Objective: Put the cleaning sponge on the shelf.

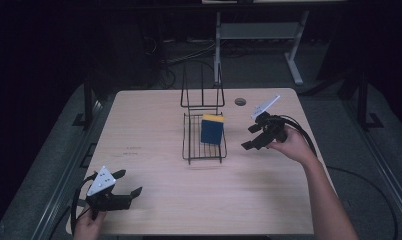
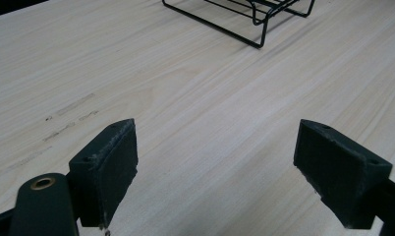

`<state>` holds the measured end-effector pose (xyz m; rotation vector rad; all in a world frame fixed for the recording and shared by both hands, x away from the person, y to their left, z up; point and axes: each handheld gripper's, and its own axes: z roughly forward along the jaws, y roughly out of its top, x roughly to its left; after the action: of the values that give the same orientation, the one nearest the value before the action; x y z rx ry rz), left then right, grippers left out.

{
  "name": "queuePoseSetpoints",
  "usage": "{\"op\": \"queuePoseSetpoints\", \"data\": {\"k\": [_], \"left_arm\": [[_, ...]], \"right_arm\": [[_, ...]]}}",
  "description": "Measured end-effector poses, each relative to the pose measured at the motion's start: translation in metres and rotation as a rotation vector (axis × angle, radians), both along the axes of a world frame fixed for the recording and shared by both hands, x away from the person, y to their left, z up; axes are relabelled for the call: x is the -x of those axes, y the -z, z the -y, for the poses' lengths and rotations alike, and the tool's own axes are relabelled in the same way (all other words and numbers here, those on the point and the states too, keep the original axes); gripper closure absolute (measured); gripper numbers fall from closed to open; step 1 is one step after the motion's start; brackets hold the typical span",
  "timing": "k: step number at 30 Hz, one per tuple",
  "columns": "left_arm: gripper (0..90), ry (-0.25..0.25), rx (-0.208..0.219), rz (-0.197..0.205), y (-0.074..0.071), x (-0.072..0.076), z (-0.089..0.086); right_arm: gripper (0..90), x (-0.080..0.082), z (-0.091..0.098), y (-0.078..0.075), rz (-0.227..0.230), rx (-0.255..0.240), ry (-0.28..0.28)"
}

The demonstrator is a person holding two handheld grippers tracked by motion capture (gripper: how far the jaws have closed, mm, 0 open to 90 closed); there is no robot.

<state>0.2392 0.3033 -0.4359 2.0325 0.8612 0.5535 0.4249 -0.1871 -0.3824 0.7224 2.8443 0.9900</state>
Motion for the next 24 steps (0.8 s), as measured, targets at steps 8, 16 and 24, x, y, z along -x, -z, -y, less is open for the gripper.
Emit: {"op": "queuePoseSetpoints", "data": {"k": [8,16,24], "left_arm": [[16.2,0.001,0.001,0.000,0.000,0.000,0.000],[16.2,0.000,0.000,0.000,0.000,0.000,0.000],[16.2,0.001,-0.001,-0.001,0.000,0.000,0.001]], "right_arm": [[20.1,0.004,0.001,-0.001,-0.007,0.013,-0.006],[20.0,0.009,0.002,-0.002,-0.001,0.018,-0.006],[20.0,0.013,0.009,0.006,-0.013,0.017,0.004]]}}
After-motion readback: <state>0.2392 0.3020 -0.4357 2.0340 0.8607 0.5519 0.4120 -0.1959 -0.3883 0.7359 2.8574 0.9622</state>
